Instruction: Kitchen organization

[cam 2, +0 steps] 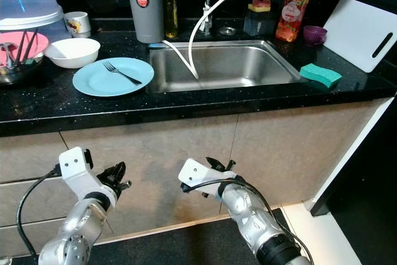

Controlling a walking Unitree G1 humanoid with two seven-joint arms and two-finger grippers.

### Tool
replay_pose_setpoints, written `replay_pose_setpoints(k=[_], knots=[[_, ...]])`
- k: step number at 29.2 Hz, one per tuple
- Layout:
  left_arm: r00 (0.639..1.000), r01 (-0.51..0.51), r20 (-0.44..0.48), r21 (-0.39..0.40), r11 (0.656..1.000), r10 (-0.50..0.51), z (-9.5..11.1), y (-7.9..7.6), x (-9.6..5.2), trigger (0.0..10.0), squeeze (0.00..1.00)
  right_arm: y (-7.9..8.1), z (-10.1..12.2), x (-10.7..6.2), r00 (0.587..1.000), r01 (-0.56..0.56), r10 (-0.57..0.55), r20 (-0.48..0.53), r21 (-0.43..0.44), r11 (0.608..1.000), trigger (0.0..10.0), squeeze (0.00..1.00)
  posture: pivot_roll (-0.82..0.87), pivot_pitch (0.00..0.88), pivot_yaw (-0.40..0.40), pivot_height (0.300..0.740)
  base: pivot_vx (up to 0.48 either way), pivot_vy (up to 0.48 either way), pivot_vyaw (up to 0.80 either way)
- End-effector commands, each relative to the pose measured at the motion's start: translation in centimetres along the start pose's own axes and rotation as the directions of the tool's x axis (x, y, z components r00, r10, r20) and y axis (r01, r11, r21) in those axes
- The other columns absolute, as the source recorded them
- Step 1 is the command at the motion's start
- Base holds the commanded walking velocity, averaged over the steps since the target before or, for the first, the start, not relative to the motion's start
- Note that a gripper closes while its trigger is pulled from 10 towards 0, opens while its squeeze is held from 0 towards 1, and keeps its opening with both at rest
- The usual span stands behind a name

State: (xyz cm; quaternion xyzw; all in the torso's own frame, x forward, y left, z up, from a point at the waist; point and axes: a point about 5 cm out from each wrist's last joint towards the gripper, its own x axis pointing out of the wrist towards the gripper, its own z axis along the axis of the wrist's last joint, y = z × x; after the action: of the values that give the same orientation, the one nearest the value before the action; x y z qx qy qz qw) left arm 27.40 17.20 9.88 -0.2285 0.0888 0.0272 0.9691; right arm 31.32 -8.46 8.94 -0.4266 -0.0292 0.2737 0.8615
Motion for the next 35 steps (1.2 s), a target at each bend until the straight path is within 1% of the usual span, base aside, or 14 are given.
replay_pose_setpoints(k=[1, 25, 35], knots=[[1.0, 0.003, -0.01, -0.002, 1.0, -0.003, -0.14, -0.14, 0.05, 10.0, 0.0, -0.03, -0.22, -0.04, 1.0, 0.002, -0.002, -0.01, 0.01, 1.0, 10.0, 0.0, -0.13, 0.019, -0.019, 0.74, 0.0, 0.0, 0.0], [1.0, 0.011, -0.017, 0.001, 1.0, -0.011, -0.41, -0.13, 0.01, 10.0, 0.0, 0.11, -0.35, -0.19, 1.0, 0.003, -0.003, -0.013, 0.009, 1.0, 10.0, 0.0, -0.14, 0.003, -0.021, 0.74, 0.0, 0.0, 0.0], [1.0, 0.006, -0.019, 0.011, 1.0, -0.005, -0.39, 0.15, -0.2, 10.0, 0.0, 0.37, -0.08, -0.16, 1.0, -0.002, 0.002, -0.006, 0.003, 1.0, 10.0, 0.0, -0.13, 0.007, -0.018, 0.74, 0.0, 0.0, 0.0]])
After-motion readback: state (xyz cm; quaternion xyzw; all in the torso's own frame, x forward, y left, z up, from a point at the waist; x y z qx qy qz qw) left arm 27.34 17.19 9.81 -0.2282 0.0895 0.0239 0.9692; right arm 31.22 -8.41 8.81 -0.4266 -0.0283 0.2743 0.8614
